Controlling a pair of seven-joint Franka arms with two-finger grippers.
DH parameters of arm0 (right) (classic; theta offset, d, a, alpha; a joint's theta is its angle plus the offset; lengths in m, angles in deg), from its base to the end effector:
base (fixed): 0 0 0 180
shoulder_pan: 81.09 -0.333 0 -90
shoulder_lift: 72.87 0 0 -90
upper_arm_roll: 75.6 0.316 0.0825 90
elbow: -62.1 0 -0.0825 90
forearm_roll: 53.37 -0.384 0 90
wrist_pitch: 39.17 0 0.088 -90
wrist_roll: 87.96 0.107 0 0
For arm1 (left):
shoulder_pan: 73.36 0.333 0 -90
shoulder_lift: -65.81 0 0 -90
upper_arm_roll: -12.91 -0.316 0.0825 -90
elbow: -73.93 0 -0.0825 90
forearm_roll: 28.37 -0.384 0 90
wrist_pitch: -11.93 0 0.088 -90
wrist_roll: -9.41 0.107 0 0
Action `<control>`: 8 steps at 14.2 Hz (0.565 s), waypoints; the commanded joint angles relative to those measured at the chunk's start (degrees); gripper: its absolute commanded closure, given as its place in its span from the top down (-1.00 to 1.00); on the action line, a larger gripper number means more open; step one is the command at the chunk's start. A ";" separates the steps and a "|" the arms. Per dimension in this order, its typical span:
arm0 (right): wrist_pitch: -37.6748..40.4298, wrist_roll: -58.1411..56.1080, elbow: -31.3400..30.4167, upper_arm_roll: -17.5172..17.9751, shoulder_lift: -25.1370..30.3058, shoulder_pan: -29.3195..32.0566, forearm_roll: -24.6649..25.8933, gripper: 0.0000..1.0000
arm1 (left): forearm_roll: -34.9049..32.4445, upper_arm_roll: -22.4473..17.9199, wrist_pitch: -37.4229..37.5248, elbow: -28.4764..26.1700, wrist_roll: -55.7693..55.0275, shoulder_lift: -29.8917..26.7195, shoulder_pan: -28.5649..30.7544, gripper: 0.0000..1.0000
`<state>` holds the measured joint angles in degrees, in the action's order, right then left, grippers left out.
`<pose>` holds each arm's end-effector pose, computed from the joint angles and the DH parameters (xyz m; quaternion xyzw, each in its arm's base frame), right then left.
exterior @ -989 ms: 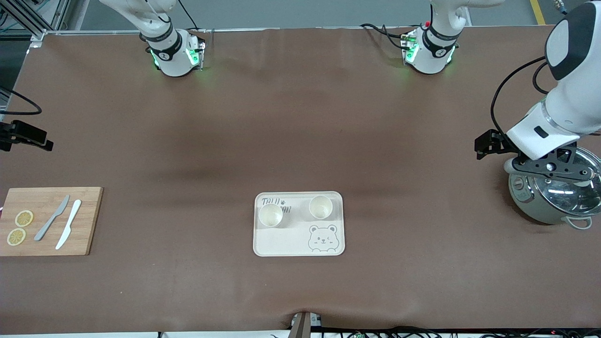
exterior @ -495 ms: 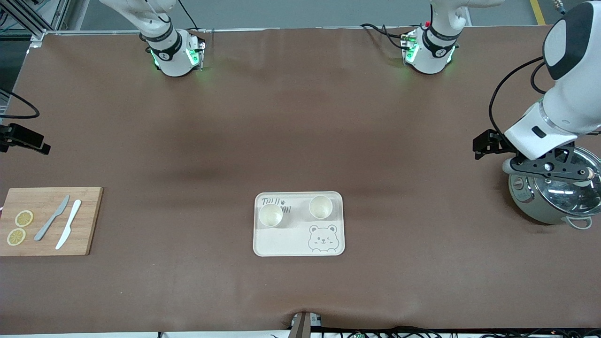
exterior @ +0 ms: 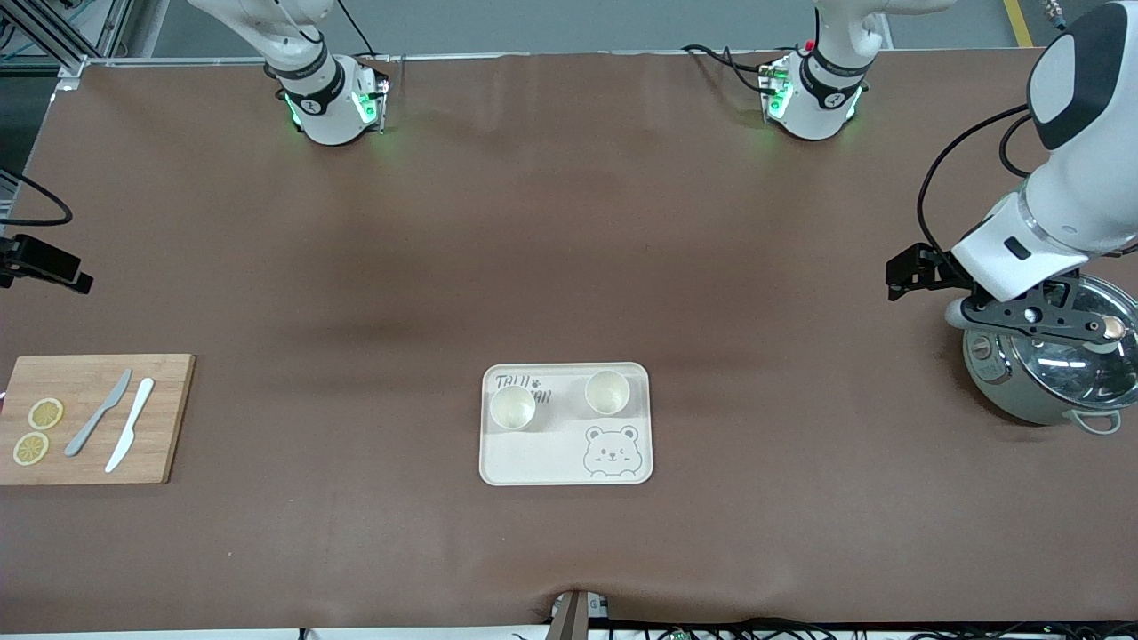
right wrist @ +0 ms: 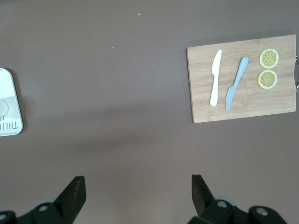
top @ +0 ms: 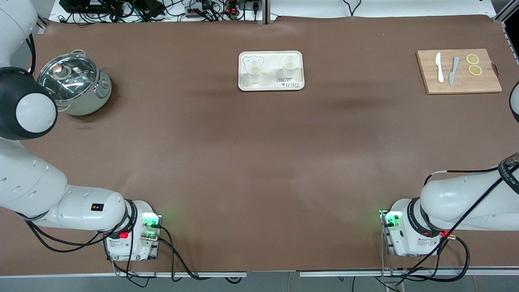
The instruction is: Place white IKEA cup upright on tray with both arms
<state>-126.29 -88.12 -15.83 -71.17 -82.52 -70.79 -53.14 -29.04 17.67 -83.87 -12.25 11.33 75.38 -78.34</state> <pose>0.5978 -0.0663 0.6219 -0.9987 0.0504 0.0035 0.0047 0.6042 -0.0986 0.5679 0.9948 -0.1016 0.0006 0.0011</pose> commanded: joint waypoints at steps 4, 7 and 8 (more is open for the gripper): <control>-0.07 1.05 -0.11 0.85 0.69 0.77 0.39 1.00 | 0.67 0.17 -0.62 -0.05 0.10 -0.25 0.24 1.00; -0.07 1.05 -0.11 0.85 0.60 0.77 0.39 1.00 | 0.06 0.17 -0.62 -0.13 1.76 -0.25 0.06 1.00; -0.07 1.05 -0.11 0.85 0.60 0.77 0.39 1.00 | 0.06 0.17 -0.62 -0.13 2.29 -0.25 0.06 1.00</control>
<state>-126.31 -88.08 -15.79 -71.16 -82.52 -70.79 -53.14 -28.92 17.69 -84.03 -12.25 12.17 75.38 -78.33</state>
